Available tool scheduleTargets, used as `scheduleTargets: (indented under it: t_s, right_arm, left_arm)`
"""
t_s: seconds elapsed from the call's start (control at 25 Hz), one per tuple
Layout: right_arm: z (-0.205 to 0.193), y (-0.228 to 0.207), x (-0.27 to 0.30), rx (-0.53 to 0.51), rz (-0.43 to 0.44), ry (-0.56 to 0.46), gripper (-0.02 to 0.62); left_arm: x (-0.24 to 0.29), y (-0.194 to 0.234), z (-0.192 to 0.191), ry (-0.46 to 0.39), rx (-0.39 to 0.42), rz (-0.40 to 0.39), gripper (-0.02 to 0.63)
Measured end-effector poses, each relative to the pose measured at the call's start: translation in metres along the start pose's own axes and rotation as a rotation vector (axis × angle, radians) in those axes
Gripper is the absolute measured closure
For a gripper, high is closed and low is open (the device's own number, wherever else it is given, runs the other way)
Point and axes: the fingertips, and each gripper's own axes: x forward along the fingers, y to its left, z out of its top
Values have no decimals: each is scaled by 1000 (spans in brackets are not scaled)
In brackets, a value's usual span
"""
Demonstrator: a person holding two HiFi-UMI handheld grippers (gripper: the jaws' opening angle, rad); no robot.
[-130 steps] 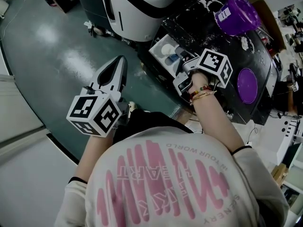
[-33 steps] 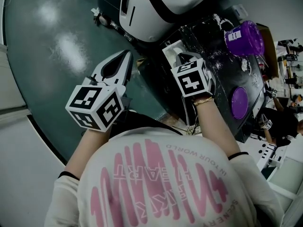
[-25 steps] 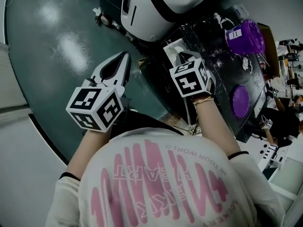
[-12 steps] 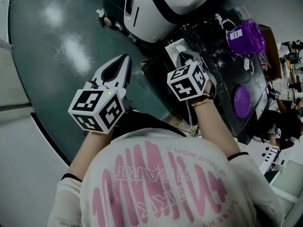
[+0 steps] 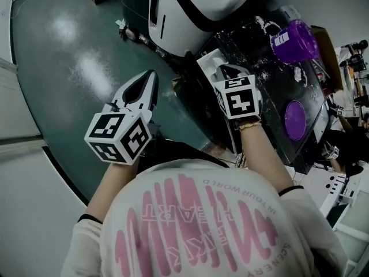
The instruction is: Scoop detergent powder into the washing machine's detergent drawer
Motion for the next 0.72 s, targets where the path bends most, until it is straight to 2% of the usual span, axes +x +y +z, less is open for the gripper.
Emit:
scheduleTargets:
  t_s: [0.24,0.36,0.52,0.72]
  right_arm:
    - [6,-29,-24,393,57,-160,591]
    - [6,-40,-33,557,101,-241,591]
    - [7,-56,-55,712,125,-322,589]
    - [4,-85,-90,840,126,-458,589]
  left_arm:
    - [12,-15,7,1,29,-35,604]
    - [20,-27,7,10,42,-60,604]
    - [36,-44,7,25,62,-98,604]
    - [61,-80,5,46,75,-170,603]
